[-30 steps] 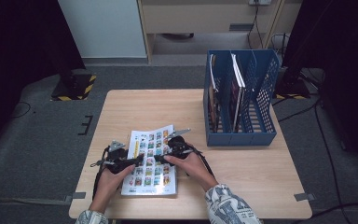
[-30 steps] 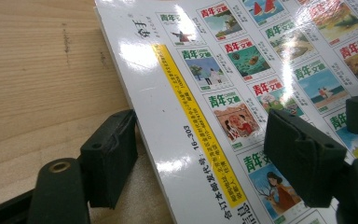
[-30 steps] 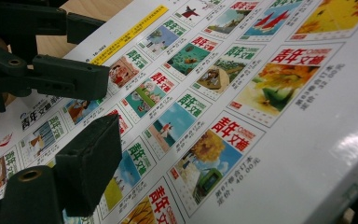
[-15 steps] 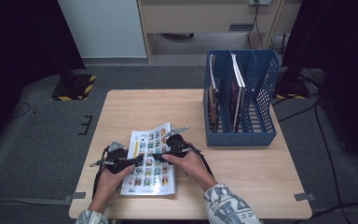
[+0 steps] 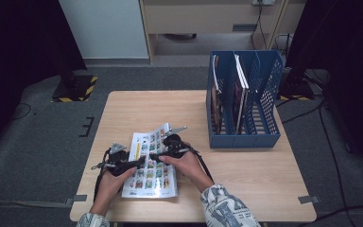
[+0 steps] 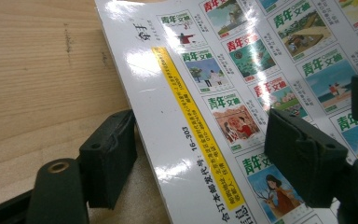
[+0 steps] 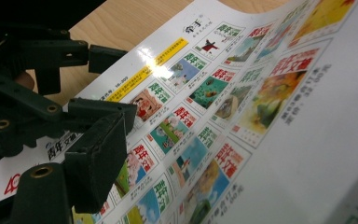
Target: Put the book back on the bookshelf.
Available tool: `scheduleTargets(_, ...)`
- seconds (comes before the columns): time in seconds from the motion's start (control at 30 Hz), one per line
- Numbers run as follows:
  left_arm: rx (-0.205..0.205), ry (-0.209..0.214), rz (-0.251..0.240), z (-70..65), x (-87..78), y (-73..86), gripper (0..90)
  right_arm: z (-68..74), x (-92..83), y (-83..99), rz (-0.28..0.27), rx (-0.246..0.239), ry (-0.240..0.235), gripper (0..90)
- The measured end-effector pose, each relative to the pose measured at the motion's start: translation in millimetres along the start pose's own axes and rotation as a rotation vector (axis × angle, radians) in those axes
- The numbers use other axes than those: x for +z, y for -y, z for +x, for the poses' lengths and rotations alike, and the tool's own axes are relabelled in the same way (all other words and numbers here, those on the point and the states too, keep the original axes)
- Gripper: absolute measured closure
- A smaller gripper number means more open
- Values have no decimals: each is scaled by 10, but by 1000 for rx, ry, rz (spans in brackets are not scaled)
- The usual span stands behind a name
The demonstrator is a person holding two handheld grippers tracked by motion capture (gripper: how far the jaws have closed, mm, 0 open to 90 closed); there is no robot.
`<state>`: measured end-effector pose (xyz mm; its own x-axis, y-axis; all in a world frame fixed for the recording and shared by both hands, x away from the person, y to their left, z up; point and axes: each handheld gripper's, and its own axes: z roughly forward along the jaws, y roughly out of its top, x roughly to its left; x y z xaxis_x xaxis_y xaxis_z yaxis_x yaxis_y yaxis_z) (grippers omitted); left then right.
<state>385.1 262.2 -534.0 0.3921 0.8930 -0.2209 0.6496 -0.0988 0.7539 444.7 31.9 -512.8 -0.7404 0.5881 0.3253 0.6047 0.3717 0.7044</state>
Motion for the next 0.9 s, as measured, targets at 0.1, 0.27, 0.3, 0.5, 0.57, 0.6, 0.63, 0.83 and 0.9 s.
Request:
scheduleTargets(0.1,-2,0,3,3,-3,-2,242,16,13,-20,-5,17,17,273)
scheduleTargets(0.27,8,-15,16,2,-15,-20,233,2,-19,-47,-15,66,45,482)
scheduleTargets(0.3,12,-14,17,-2,-11,-24,218,-3,-31,-56,-13,80,48,523)
scheduleTargets(0.5,39,-12,15,-10,-21,-33,156,-6,-81,-128,-47,101,73,675)
scheduleTargets(0.57,38,-8,13,-4,-28,-35,156,18,-89,-155,-51,86,76,687)
scheduleTargets(0.6,36,-5,14,0,-34,-38,155,26,-94,-167,-58,69,80,691)
scheduleTargets(0.63,32,6,5,12,-38,-42,155,42,-106,-180,-58,59,79,695)
scheduleTargets(0.83,30,57,5,39,-57,-42,182,80,-207,-238,-98,-22,97,704)
scheduleTargets(0.9,39,89,15,36,-51,-36,182,89,-236,-243,-106,-26,104,705)
